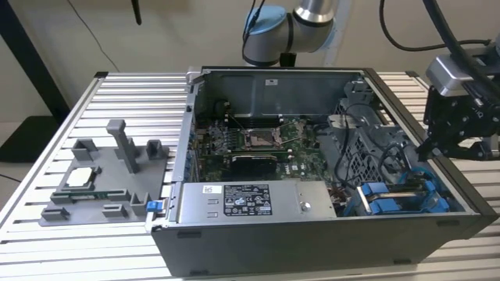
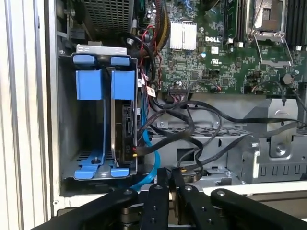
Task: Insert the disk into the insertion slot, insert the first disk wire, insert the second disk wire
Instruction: 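Insert the first disk wire, then insert the second disk wire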
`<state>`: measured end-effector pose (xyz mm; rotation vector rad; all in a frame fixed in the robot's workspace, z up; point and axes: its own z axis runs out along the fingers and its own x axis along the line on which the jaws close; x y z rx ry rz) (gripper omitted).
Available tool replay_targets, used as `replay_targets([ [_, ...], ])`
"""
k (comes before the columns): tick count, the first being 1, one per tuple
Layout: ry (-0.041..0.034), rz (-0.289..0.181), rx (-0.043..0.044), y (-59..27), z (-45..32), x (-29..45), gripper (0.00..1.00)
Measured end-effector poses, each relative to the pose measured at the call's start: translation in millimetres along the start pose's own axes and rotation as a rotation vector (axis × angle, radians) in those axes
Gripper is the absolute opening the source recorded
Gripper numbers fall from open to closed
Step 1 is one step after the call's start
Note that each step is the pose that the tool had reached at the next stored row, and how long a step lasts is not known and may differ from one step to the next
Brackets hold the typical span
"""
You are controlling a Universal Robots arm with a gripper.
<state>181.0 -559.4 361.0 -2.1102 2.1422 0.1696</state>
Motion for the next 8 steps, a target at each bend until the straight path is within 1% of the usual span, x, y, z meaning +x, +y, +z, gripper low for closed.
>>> replay_targets([
  [2,-0.0011,0.000,-0.0006,0.2,-6.7,-1.1,0.00],
  [4,-0.0021,0.000,-0.0008,2.3,-13.7,-2.3,0.00],
  [7,-0.0098,0.000,-0.0009,8.9,-21.0,-3.5,0.00],
  [8,-0.0106,0.001,-0.0009,10.5,-23.1,-3.8,0.00],
])
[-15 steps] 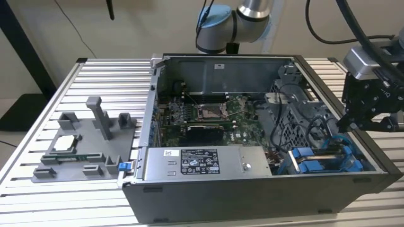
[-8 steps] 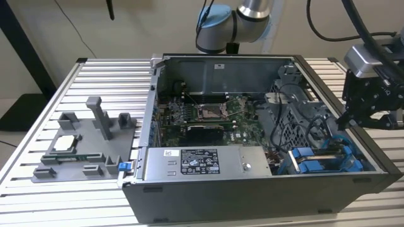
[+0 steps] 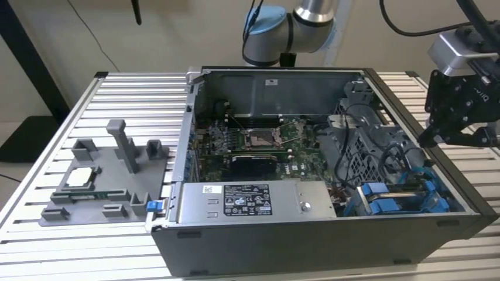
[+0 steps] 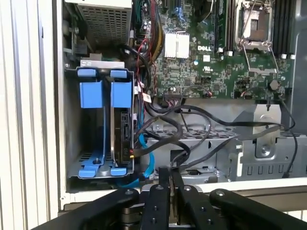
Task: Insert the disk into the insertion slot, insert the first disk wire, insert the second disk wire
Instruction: 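Insert the second disk wire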
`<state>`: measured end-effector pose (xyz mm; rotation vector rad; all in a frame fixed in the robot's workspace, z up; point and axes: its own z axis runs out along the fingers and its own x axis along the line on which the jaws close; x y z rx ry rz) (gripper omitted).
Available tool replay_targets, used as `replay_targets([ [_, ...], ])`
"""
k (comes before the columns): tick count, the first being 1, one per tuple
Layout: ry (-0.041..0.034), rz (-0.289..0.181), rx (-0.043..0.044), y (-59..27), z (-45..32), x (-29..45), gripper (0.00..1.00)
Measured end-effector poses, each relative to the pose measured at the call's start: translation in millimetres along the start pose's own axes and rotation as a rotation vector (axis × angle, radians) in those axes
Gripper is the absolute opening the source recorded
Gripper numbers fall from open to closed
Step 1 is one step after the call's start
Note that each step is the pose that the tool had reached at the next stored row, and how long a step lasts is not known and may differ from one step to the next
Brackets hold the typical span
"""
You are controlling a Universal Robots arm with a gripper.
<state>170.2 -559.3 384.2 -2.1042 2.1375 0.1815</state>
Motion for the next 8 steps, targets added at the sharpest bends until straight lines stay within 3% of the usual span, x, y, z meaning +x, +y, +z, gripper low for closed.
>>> replay_targets([
  [5,0.0003,0.001,-0.0036,-2.6,-3.6,2.0,0.00],
  [6,0.0001,0.001,-0.0068,-4.8,-3.7,3.7,1.00],
  [8,0.0003,0.002,-0.0124,-9.3,-4.3,7.3,1.00],
])
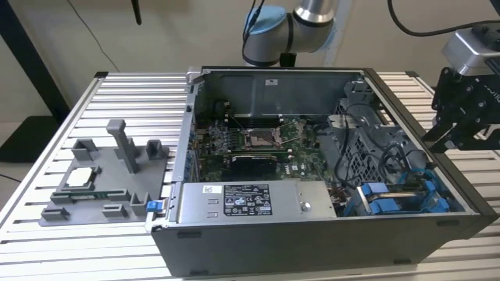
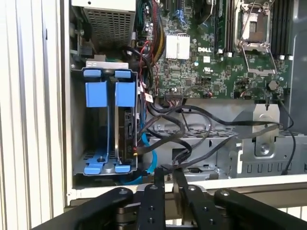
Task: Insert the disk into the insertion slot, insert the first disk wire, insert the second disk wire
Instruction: 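Insert the second disk wire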
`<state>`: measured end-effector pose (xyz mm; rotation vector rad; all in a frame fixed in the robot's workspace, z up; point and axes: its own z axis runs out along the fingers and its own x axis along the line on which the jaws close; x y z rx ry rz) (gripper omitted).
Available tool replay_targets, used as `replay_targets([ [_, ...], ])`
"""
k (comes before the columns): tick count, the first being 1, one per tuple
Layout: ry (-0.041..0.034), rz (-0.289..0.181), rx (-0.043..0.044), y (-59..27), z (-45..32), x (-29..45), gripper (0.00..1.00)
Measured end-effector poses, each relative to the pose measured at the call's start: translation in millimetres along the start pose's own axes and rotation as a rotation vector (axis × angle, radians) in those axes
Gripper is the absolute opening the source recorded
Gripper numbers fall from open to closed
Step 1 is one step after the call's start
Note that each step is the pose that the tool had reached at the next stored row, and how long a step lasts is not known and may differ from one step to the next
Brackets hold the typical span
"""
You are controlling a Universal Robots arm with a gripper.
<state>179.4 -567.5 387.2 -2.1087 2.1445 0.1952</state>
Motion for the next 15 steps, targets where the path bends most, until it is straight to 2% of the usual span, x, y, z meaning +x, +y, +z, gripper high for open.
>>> replay_targets([
  [4,-0.0003,0.001,-0.0051,-7.7,2.8,9.4,1.00],
  [9,-0.0005,0.007,-0.0042,-8.8,10.3,19.7,1.00],
  [11,-0.0007,0.010,-0.0038,-8.8,13.6,21.5,1.00],
  [15,-0.0013,0.010,-0.0041,-9.3,14.4,21.9,1.00],
])
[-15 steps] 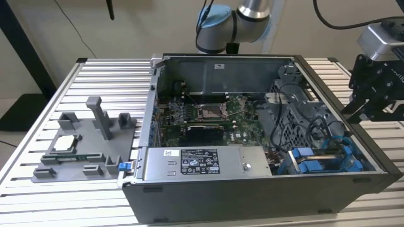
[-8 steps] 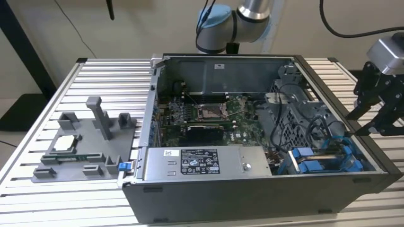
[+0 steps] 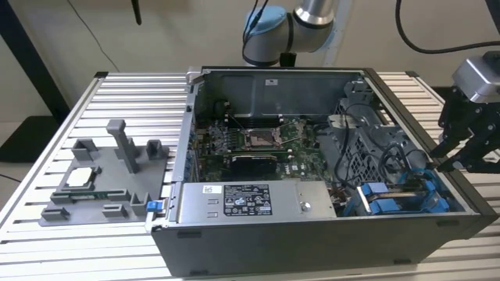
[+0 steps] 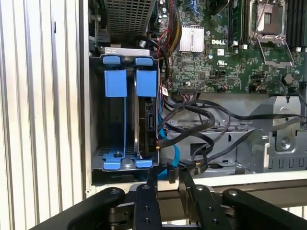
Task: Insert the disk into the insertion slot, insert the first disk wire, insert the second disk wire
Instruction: 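Insert the second disk wire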
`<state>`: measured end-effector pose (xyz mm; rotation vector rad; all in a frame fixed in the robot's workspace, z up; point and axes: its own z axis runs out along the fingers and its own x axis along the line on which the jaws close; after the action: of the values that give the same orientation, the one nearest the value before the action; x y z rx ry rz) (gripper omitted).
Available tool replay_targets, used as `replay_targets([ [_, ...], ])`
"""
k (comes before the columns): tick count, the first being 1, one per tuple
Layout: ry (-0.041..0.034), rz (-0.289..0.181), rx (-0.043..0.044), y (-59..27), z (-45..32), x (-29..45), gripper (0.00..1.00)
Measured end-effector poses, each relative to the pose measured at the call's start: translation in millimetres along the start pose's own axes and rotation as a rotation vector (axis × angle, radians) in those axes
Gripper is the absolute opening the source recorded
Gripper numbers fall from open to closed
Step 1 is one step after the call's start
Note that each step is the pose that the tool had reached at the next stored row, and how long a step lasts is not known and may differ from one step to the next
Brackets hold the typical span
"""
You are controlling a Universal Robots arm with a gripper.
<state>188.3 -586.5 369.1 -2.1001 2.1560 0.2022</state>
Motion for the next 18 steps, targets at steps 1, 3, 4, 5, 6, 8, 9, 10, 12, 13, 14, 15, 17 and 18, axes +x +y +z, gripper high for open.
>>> replay_targets([
  [1,-0.0021,0.001,-0.0006,-0.4,1.2,0.3,1.00],
  [3,-0.0023,0.011,0.0006,-0.4,3.5,0.7,1.00],
  [4,-0.0025,0.018,0.0016,-0.5,4.6,0.9,1.00],
  [5,-0.0027,0.026,0.0025,-0.5,5.6,1.0,1.00],
  [6,-0.0029,0.035,0.0036,-0.5,6.5,1.2,1.00],
  [8,-0.0034,0.057,0.0055,-0.5,8.2,1.5,1.00],
  [9,-0.0042,0.067,0.0066,-0.5,9.0,1.7,1.00],
  [10,-0.0056,0.076,0.0077,-0.5,9.6,1.8,1.00],
  [12,-0.0104,0.096,0.0107,-0.5,10.6,2.0,1.00],
  [13,-0.0148,0.106,0.0122,-0.5,10.9,2.1,1.00],
  [14,-0.0201,0.116,0.0137,-0.5,11.3,2.1,1.00],
  [15,-0.0247,0.126,0.0152,-0.5,11.6,2.2,1.00],
  [17,-0.0355,0.145,0.0182,-0.5,12.2,2.3,1.00],
  [18,-0.0411,0.155,0.0196,-0.5,12.5,2.3,1.00],
])
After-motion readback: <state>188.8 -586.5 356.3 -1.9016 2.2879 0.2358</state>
